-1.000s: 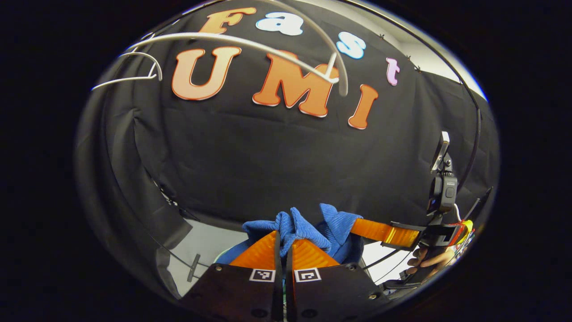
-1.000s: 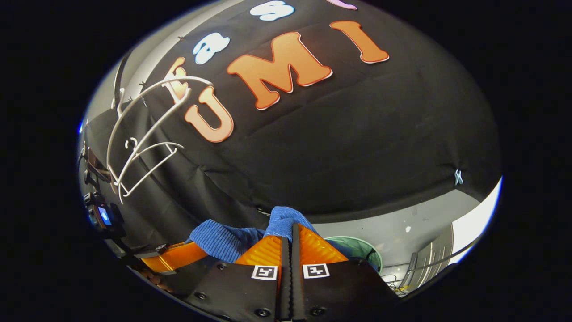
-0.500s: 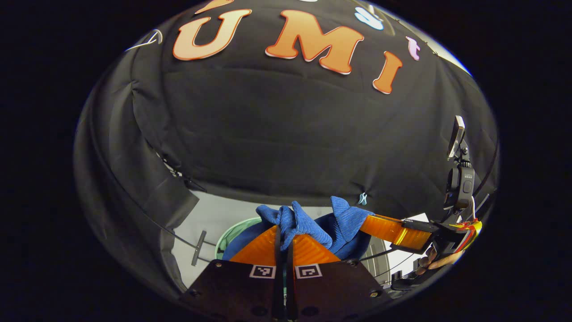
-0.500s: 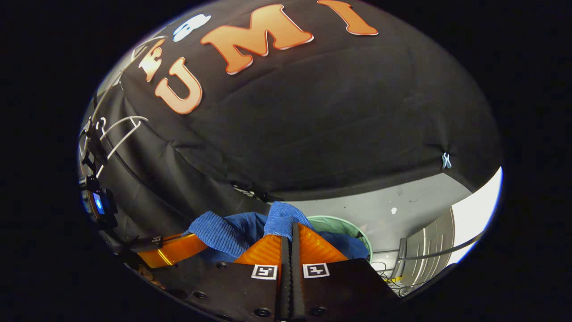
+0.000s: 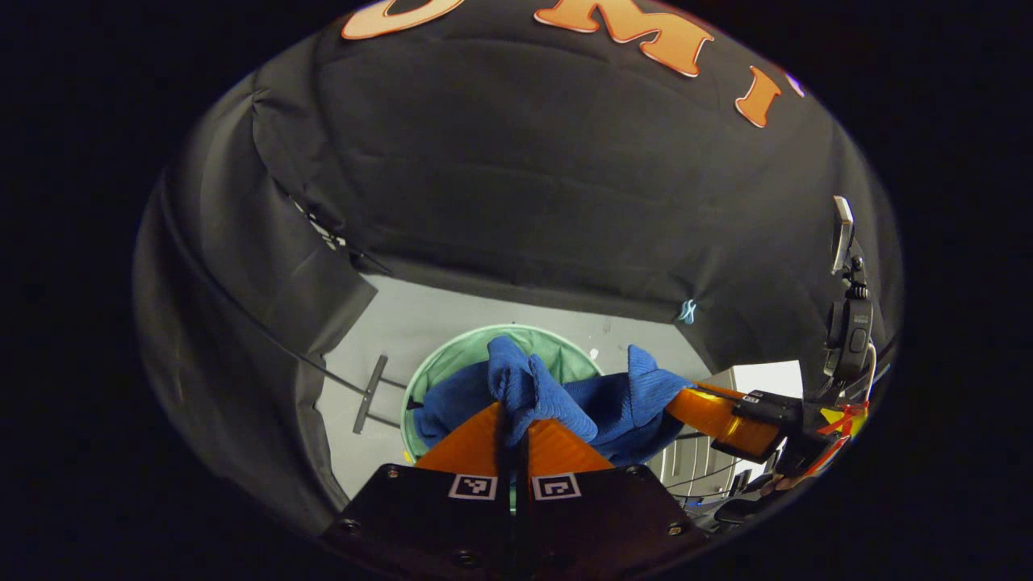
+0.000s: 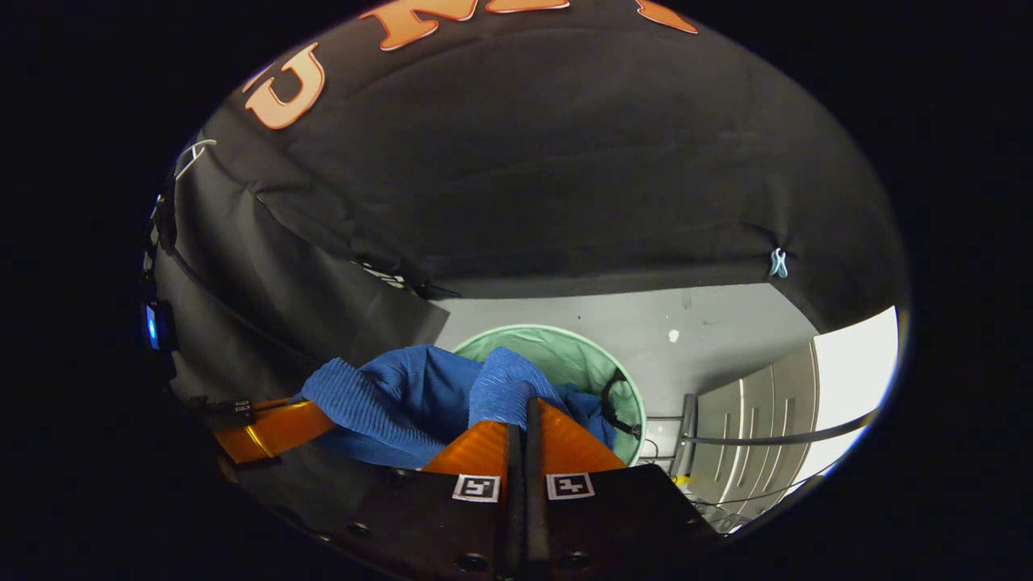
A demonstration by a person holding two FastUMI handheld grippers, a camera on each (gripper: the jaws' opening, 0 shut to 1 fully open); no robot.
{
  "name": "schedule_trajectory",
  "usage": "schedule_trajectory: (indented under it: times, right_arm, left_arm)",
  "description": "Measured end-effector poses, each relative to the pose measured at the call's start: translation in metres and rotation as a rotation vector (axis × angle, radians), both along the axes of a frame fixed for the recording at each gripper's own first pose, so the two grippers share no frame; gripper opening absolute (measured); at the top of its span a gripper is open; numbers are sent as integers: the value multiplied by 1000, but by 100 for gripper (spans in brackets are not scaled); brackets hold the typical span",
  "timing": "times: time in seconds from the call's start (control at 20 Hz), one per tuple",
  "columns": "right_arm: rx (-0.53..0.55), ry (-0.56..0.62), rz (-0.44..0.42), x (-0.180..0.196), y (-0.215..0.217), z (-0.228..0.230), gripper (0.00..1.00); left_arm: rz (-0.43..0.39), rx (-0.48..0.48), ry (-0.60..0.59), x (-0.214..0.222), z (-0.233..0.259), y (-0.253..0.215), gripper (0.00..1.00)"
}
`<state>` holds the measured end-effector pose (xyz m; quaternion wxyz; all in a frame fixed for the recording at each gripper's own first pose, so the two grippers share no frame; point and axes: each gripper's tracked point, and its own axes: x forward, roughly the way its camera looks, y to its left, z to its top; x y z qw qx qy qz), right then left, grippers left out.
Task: Grasp the clothes on the hanger with both hands and then place them into the laundry hamper below.
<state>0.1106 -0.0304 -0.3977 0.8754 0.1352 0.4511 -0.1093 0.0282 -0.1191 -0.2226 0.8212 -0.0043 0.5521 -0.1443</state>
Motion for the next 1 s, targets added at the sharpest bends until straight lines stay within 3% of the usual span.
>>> schedule_trajectory:
  times: [0.5, 0.65, 0.7, 0.8, 0.85, 0.9, 0.95, 1.0]
  right_arm:
    - [-10, 131, -53, -4, 11, -14, 11]
    - [-26, 113, -61, -6, 3, -10, 16]
    - [-33, 106, -55, -6, 3, -4, 29]
    - [-61, 80, -45, -11, -3, 6, 32]
    - [-71, 68, -42, -15, -6, 10, 43]
    - [-79, 51, -41, -18, -7, 17, 54]
    - [-88, 32, -39, -20, -6, 26, 65]
    - [-99, 13, -39, -22, -4, 40, 65]
  left_arm:
    - [-21, 141, 145, -15, -9, 22, 4]
    - [-21, 133, 163, -25, -12, 19, 13]
    - [-15, 135, 156, -23, -10, 19, 16]
    - [-5, 121, 123, -17, -9, 16, 39]
    - [-2, 110, 101, -13, -7, 14, 51]
    - [2, 96, 77, -10, -6, 11, 47]
    - [3, 86, 52, -5, -4, 7, 58]
    - [4, 79, 23, -1, -3, 7, 58]
